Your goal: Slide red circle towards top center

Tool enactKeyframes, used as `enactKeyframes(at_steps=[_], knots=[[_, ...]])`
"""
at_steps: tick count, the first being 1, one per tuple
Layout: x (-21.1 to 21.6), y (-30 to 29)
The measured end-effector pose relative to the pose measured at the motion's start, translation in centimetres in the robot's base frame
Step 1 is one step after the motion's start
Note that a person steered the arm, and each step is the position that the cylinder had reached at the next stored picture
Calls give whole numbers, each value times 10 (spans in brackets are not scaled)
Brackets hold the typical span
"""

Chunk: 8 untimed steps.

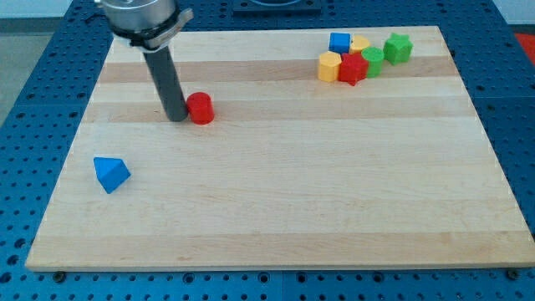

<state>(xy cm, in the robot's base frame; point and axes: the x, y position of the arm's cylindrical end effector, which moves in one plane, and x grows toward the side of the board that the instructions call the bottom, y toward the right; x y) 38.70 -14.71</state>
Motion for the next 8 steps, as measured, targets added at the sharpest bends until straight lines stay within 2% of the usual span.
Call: enactKeyframes(at_steps=[1,4,7,8], knots=[[-20,10],[35,16],[-8,85],[-9,52]])
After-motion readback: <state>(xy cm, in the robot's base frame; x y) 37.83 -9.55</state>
